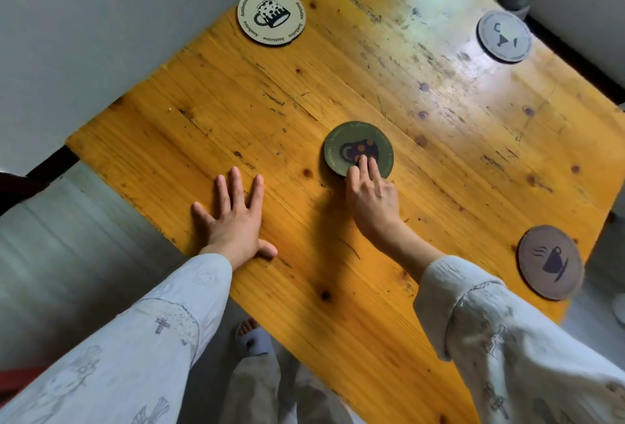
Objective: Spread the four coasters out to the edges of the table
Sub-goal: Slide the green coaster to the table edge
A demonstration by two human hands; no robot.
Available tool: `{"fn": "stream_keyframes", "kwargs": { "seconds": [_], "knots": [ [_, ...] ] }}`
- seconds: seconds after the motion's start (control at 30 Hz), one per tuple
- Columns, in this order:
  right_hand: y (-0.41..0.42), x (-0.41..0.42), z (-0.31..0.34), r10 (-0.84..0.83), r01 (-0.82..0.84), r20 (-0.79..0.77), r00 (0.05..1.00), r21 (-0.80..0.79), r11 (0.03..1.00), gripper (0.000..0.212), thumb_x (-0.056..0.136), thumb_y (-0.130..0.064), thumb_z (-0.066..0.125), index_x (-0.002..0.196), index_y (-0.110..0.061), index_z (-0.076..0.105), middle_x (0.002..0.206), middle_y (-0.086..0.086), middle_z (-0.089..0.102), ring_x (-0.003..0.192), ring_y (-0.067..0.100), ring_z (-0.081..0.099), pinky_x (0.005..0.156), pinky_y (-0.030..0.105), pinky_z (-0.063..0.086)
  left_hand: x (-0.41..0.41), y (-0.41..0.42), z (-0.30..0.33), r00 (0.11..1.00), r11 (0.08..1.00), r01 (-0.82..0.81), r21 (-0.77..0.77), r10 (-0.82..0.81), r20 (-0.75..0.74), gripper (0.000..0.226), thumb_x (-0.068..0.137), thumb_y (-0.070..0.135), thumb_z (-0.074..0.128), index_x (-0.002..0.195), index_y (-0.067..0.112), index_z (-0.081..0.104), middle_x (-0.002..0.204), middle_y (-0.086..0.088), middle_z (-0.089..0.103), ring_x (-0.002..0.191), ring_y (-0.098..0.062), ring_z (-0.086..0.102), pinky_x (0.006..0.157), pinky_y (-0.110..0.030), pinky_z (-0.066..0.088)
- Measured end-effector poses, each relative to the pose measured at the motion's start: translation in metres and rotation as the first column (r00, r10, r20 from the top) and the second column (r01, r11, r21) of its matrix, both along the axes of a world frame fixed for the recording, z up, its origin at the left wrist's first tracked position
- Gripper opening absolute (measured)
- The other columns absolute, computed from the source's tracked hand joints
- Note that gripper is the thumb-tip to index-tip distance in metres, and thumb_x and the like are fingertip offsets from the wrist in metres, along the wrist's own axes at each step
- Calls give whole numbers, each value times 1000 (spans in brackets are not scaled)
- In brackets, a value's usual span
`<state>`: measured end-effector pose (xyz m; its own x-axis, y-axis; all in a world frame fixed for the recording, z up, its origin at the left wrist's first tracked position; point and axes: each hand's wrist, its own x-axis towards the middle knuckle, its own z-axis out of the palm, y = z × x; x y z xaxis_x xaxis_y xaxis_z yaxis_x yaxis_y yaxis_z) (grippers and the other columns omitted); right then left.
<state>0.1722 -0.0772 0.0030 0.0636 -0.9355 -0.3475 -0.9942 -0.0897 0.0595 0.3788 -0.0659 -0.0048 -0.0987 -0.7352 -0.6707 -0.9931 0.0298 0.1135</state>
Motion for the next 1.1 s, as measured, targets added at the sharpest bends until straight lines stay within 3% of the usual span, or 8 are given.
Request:
{"fn": "stream_keyframes", "kwargs": {
  "seconds": [0.43, 0.53, 0.63, 0.67, 0.73, 0.83, 0.9, 1.1],
  "knots": [
    [103, 77, 5, 57, -68, 77, 995, 152, 986, 31, 96, -2, 23, 124, 5, 36, 152, 30, 16, 143, 39, 16, 88, 45, 52, 8, 18, 0, 996, 988, 50, -143, -61, -72, 109, 72, 57, 60, 143, 21, -14, 154, -12, -22, 141, -34, -19, 107, -69, 1],
    [104, 77, 12, 11, -24, 129, 992, 95, 995, 29, 97, -9, 29, 120, 2, 42, 147, 25, 37, 137, 36, 36, 84, 43, 52, 12, 35, -4, 992, 968, 76, -239, -98, -81, 92, 81, 54, 50, 144, 20, -8, 156, -10, -15, 143, -30, -12, 112, -62, 3],
    [84, 64, 20, -36, 64, 244, 969, -106, 992, 17, 96, -13, 35, 101, -3, 49, 102, 18, 67, 97, 33, 61, 60, 39, 47, 19, 46, -7, 987, 955, 102, -280, -131, -89, 81, 87, 50, 43, 144, 19, -6, 157, -8, -12, 144, -29, -8, 115, -56, 5],
    [75, 58, 19, -40, 87, 277, 960, -159, 983, 19, 96, -15, 37, 103, -3, 50, 101, 17, 67, 96, 32, 60, 62, 40, 49, 22, 49, -7, 985, 954, 114, -278, -145, -91, 79, 88, 49, 42, 144, 19, -6, 157, -8, -12, 144, -28, -8, 115, -55, 6],
    [52, 44, 16, -59, 117, 318, 946, -168, 979, 31, 96, -21, 42, 120, -3, 48, 124, 19, 60, 116, 33, 52, 84, 45, 51, 27, 57, -8, 981, 951, 148, -271, -177, -84, 79, 88, 49, 40, 144, 19, -6, 157, -8, -12, 144, -29, -8, 115, -53, 6],
    [20, 28, 8, -143, 150, 286, 948, -4, 989, 61, 92, -35, 49, 144, -12, 25, 153, 14, 28, 141, 34, 23, 111, 52, 32, 32, 73, -9, 975, 944, 195, -267, -217, -54, 82, 87, 53, 38, 143, 17, -10, 156, -10, -16, 144, -29, -10, 116, -51, 5],
    [11, 24, 3, -159, 156, 250, 955, 30, 987, 67, 91, -42, 49, 145, -13, 22, 154, 14, 25, 140, 36, 22, 111, 53, 31, 34, 81, -10, 973, 939, 209, -272, -228, -41, 83, 87, 54, 36, 143, 15, -12, 155, -12, -17, 143, -30, -11, 116, -51, 3],
    [27, 41, 4, -178, 188, 212, 961, -29, 982, 63, 86, -46, 53, 134, -9, 37, 136, 17, 44, 124, 36, 39, 96, 49, 43, 35, 88, -14, 975, 928, 195, -318, -219, -41, 80, 89, 53, 32, 143, 14, -11, 155, -14, -15, 143, -31, -10, 116, -50, 2]
  ]
}}
